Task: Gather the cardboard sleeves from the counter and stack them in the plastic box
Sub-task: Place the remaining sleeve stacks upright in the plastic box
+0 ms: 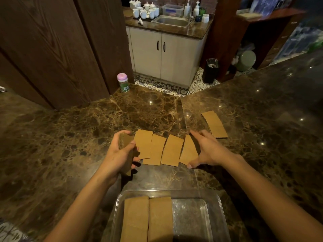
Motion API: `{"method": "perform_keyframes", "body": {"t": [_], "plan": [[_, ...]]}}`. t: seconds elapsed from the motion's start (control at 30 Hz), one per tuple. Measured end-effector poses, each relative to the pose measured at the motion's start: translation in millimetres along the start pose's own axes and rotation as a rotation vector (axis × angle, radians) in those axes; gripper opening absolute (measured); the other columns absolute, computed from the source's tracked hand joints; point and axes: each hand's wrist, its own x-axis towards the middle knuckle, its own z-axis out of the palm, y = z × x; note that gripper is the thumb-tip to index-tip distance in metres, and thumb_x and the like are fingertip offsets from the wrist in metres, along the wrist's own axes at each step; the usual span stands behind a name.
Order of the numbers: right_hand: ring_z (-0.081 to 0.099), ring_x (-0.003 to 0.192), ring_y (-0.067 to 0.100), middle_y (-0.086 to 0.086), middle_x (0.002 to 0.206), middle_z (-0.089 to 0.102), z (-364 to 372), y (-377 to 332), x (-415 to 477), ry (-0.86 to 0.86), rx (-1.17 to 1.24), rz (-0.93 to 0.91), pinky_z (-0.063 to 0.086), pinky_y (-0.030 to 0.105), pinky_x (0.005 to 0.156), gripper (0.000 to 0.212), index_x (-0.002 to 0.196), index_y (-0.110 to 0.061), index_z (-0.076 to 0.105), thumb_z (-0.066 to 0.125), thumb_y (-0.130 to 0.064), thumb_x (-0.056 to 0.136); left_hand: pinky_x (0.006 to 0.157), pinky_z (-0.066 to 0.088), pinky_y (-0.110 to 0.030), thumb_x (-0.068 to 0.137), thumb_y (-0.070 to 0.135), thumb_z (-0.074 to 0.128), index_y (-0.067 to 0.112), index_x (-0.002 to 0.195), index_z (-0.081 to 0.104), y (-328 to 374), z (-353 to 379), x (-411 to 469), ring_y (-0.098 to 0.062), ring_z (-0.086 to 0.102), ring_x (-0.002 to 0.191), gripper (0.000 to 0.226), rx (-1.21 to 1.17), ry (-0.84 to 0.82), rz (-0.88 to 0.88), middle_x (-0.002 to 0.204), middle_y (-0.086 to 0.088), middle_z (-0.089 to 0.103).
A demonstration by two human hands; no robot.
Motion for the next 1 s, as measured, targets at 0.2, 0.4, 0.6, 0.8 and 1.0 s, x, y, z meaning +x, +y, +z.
{"method": "perform_keyframes", "body": {"t": [0.2,0.4,0.6,0.8,1.0], "plan": [[0.062,0.11,0.015,-0.001,0.129,0.067,-13.4,12.8,-6.2,0.189,0.272,-0.034,0.05,0.019,0.084,0.053,0.132,-0.027,0.067,0.088,-0.027,0.083,0.055,0.05,-0.036,0.101,0.019,0.06,0.038,0.124,0.053,0.3,7.3,-1.6,-0.032,0.062,0.073,0.031,0.027,-0.068,0.0,0.107,-0.023,0.063],[0.077,0.093,0.021,0.007,0.107,0.079,-46.9,-0.7,-30.3,0.054,0.792,-0.174,0.062,0.027,0.072,0.039,0.12,-0.02,0.075,0.083,-0.005,0.085,0.059,0.055,-0.039,0.094,0.033,0.065,0.037,0.124,0.056,15.9,32.8,-13.1,-0.032,0.066,0.075,0.031,-0.037,-0.135,-0.015,0.109,-0.024,0.069],[0.071,0.06,0.006,0.0,0.076,0.075,-43.8,-66.9,-44.6,0.085,0.955,-0.324,0.049,0.013,0.052,0.036,0.106,-0.009,0.068,0.088,0.001,0.078,0.06,0.057,-0.039,0.092,0.051,0.06,0.046,0.125,0.057,28.6,59.9,-31.7,-0.032,0.067,0.097,0.033,0.032,-0.266,-0.064,0.121,-0.012,0.067],[0.071,0.078,0.001,-0.009,0.086,0.076,-20.9,-96.9,-34.3,0.491,0.568,-0.36,0.058,0.021,0.073,0.038,0.097,-0.023,0.072,0.096,-0.035,0.07,0.071,0.059,-0.047,0.1,0.033,0.057,0.039,0.127,0.057,31.9,55.5,-32.9,-0.042,0.069,0.087,0.028,-0.127,-0.307,-0.054,0.117,-0.025,0.069],[0.059,0.128,0.013,-0.004,0.143,0.063,-12.7,-81.9,-9.8,0.369,0.214,-0.211,0.046,0.034,0.111,0.081,0.144,-0.023,0.058,0.086,-0.055,0.076,0.068,0.056,-0.045,0.104,0.031,0.05,0.041,0.124,0.059,25.7,31.1,-23.3,-0.033,0.065,0.079,0.024,-0.153,-0.161,0.007,0.105,-0.022,0.065]]}}
